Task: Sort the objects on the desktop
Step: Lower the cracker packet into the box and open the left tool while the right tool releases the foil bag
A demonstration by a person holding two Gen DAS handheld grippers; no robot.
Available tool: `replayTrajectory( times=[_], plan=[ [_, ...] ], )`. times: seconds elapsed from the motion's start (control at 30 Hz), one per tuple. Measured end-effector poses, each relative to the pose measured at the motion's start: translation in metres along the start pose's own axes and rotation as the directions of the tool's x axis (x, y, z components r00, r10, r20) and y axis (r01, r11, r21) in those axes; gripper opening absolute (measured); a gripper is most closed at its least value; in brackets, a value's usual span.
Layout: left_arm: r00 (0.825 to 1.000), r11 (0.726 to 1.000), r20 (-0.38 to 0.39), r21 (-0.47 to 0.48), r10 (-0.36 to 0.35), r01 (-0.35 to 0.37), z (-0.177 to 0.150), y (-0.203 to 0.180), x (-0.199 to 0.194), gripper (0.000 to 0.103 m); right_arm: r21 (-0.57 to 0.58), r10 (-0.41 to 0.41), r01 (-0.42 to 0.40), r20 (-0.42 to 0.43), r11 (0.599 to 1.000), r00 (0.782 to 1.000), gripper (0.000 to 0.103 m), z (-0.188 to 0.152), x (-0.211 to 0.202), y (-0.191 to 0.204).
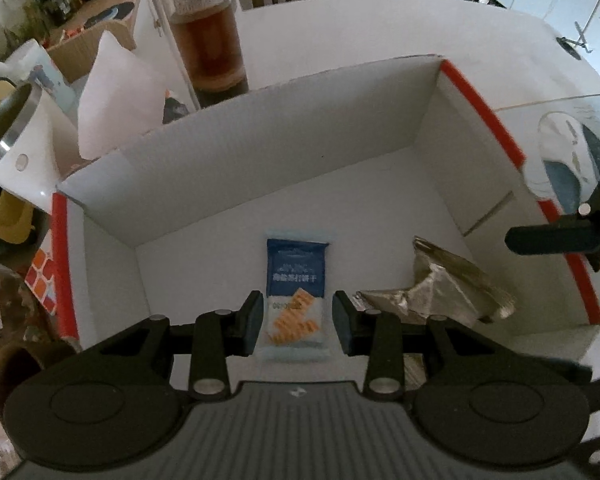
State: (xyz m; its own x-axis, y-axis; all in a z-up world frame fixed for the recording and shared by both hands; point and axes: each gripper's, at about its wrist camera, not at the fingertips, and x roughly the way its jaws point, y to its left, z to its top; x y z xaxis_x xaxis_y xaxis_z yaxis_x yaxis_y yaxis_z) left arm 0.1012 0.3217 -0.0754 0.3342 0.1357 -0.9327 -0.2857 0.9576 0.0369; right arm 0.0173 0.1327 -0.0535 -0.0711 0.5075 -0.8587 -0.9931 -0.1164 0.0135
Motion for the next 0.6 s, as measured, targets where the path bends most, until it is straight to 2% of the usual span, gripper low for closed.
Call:
replayTrajectory(
  times=[0.07, 0.3, 0.37, 0.53, 0.6],
  plan=[
    [1.0, 1.0, 0.009, -0.003, 0.019, -0.019, 0.007, -0.006, -0.003, 0.037, 0.005, 0.005, -0.005, 0.009, 1.0, 1.0, 0.057, -0.002, -0.006, -0.003],
    [0.998, 0.999, 0.059, -0.04, 0.033, -0.031, -0.001, -0.012, -0.032, 0.037, 0.024, 0.023, -0.024, 0.047, 0.999, 0.999, 0.06, -0.013, -0.036, -0.006],
    [0.997, 0.999, 0.071, -0.039, 0.031, -0.028, -0.004, -0.018, -0.042, 0.038, 0.031, 0.025, -0.027, 0.059, 0.999, 0.998, 0.065, -0.017, -0.044, -0.007],
    [0.994, 0.999, 0.102, -0.016, 0.033, -0.032, -0.013, -0.032, -0.061, 0.054, 0.044, 0.029, -0.033, 0.09, 0.998, 0.996, 0.068, -0.026, -0.065, -0.009],
    [0.994, 1.0, 0.105, -0.019, 0.019, -0.017, -0.016, -0.036, -0.065, 0.056, 0.055, 0.029, -0.035, 0.099, 0.998, 0.995, 0.069, -0.03, -0.072, -0.012]
  ],
)
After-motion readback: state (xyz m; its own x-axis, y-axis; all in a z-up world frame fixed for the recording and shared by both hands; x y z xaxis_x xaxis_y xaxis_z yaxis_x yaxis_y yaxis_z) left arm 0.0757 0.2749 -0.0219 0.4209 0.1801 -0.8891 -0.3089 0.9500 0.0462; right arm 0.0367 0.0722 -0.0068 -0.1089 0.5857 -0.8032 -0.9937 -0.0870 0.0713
